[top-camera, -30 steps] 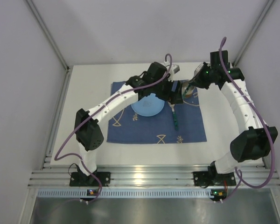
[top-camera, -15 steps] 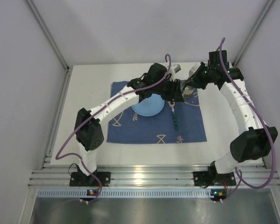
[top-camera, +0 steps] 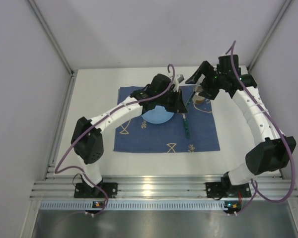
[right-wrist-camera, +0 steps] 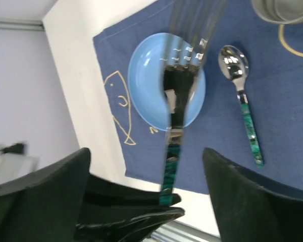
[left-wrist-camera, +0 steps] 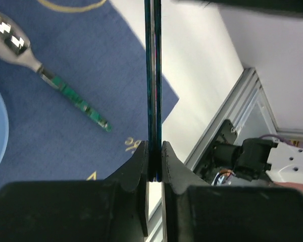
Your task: Set the dinner table for one person
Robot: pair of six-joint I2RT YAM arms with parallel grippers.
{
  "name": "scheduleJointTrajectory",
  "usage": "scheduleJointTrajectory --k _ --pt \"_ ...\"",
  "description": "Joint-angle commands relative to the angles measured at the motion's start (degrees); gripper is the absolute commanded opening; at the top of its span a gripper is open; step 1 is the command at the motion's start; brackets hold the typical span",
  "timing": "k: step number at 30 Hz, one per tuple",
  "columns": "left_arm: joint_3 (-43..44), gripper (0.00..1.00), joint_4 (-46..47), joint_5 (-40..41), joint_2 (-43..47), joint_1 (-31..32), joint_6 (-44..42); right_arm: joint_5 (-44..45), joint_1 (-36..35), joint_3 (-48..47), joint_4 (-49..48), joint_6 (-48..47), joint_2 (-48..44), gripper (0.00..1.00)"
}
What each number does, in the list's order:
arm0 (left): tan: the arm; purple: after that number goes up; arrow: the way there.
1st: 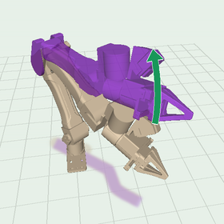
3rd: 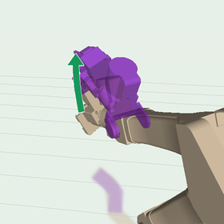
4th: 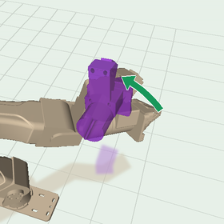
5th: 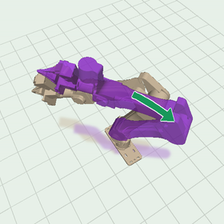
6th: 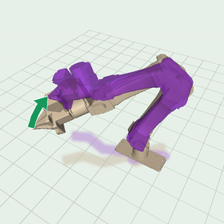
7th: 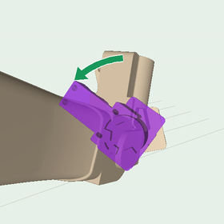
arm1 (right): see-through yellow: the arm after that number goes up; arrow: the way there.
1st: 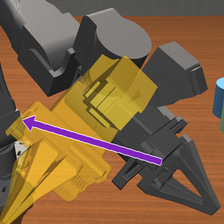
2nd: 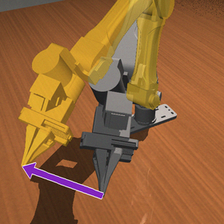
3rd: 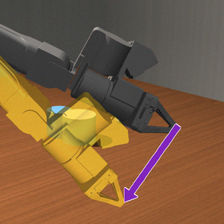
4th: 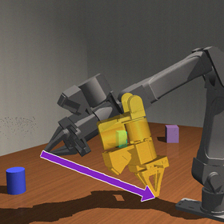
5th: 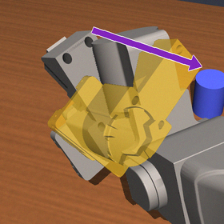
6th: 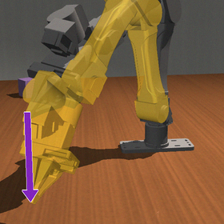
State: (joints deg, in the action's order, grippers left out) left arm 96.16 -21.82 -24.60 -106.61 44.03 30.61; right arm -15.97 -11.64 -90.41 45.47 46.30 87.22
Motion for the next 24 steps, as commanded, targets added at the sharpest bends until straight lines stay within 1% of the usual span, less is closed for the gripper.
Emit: scheduleJointTrajectory --k 1,2,3,4,5,7,8,9,10,11,13,16,19,24 --pt "-7.19 0.0 4.59 -0.36 6.05 -2.36 1.55 -3.46 -1.46 -1.87 -5.83 0.37 -2.93 1.0" --pt "-8.95 0.0 5.03 -0.53 7.19 -4.37 1.91 -3.46 -1.46 -2.31 -5.92 -0.07 -2.85 1.0" --pt "-12.63 0.0 5.73 -0.8 9.47 -5.7 2.08 -3.28 -1.28 -2.75 -5.75 -0.42 -2.85 1.0" --pt "-14.58 0.0 6.0 -2.37 10.62 -7.1 2.61 -3.19 -1.11 -3.27 -5.83 -0.95 -3.02 1.0" --pt "-16.42 0.0 6.09 -3.08 11.5 -10.42 2.79 -3.11 -0.67 -3.28 -5.75 -1.04 -3.46 1.0" --pt "-22.05 0.0 5.31 -4.22 14.58 -14.13 2.96 -2.67 0.39 -3.19 -5.75 -1.74 -3.9 1.0" --pt "-24.07 0.0 5.56 -4.4 15.89 -17.8 2.88 -2.67 0.74 -3.19 -5.75 -1.92 -4.33 1.0" --pt "-27.74 0.0 5.65 -4.75 17.04 -19.49 2.7 -2.93 1.61 -2.93 -5.83 -2.35 -4.43 1.0" --pt "-29.43 0.0 6.09 -5.89 18.87 -21.16 2.61 -3.28 1.97 -2.32 -5.75 -2.53 -4.43 1.0" --pt "-31.02 0.0 6.61 -7.12 19.59 -24.31 2.53 -3.72 2.32 -1.97 -5.75 -2.62 -4.34 1.0" --pt "-34.1 0.0 6.45 -9.92 19.95 -28.1 1.92 -4.77 2.94 -0.74 -5.92 -2.8 -4.34 1.0" --pt "-36.04 0.0 4.16 -10.11 19.6 -30.93 0.33 -5.65 3.02 0.58 -5.92 -2.8 -4.34 1.0" --pt "-39.29 0.0 5.48 -12.05 19.07 -34.79 0.5 -6.27 3.03 1.55 -6.1 -2.97 -4.51 1.0" --pt "-41.4 0.0 4.6 -11.88 17.23 -35.59 -0.37 -6.97 3.46 3.04 -6.1 -3.68 -4.69 1.0"
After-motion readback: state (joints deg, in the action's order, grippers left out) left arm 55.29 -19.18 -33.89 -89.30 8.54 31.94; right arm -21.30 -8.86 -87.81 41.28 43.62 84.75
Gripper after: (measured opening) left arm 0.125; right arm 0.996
